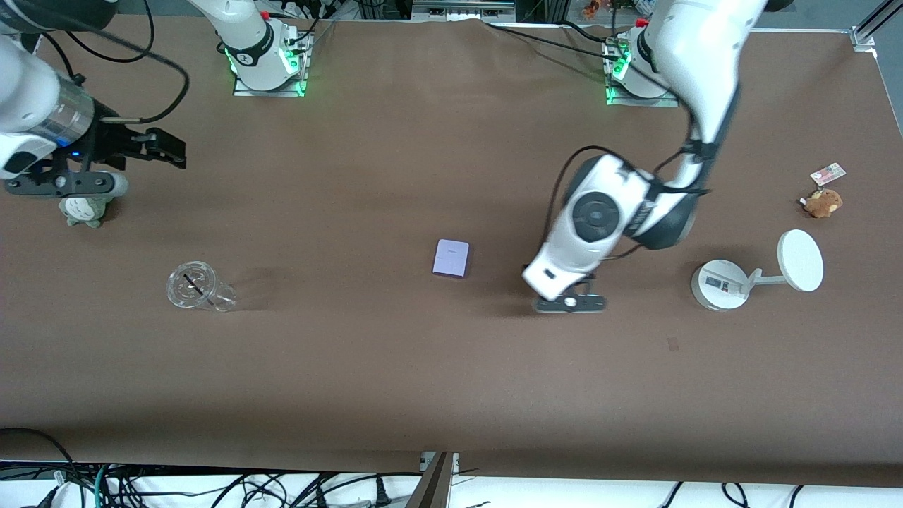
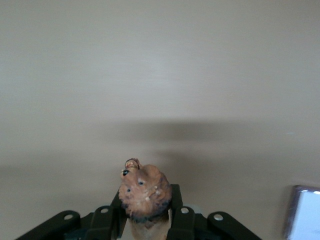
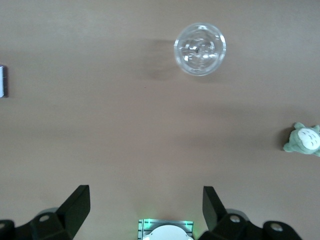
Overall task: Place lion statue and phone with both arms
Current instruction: 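Lift the lion with the left gripper while the right gripper starts reaching, then lower the lion beside the lamp while the right gripper reaches the phone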
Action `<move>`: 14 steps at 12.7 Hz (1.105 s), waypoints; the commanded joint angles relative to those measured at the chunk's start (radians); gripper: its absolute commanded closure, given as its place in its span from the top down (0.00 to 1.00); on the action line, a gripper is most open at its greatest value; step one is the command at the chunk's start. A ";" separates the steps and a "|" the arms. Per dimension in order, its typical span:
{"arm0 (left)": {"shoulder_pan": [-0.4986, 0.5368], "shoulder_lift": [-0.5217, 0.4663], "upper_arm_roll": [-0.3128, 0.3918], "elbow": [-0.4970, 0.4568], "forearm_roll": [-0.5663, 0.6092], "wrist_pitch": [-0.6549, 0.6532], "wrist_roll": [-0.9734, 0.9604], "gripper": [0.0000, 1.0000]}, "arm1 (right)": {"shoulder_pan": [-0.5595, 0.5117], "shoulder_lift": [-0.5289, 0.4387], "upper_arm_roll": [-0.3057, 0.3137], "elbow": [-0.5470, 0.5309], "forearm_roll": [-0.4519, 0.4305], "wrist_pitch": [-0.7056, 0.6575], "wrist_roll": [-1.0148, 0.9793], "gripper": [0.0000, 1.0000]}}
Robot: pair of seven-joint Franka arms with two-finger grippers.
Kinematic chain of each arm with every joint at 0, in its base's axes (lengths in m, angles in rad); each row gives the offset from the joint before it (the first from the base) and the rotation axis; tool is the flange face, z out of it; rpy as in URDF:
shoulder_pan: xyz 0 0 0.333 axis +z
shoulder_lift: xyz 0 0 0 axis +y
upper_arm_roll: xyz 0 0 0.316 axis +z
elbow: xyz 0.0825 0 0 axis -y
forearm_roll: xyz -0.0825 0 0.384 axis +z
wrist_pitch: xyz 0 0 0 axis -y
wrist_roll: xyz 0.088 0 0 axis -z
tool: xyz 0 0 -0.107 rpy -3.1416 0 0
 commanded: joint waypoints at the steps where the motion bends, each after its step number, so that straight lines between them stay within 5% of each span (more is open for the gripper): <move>1: 0.110 -0.068 -0.009 -0.024 0.024 -0.123 0.160 0.12 | 0.006 0.008 0.021 0.022 0.054 0.010 0.013 0.98; 6: 0.324 -0.010 -0.007 -0.067 0.028 -0.026 0.403 0.13 | 0.151 0.095 0.030 0.023 0.096 0.136 0.237 0.99; 10: 0.349 0.000 -0.006 -0.236 0.028 0.212 0.423 0.14 | 0.245 0.199 0.030 0.023 0.073 0.269 0.378 0.99; 14: 0.349 0.030 -0.003 -0.237 0.030 0.236 0.423 0.17 | 0.355 0.328 0.030 0.023 0.023 0.436 0.582 0.99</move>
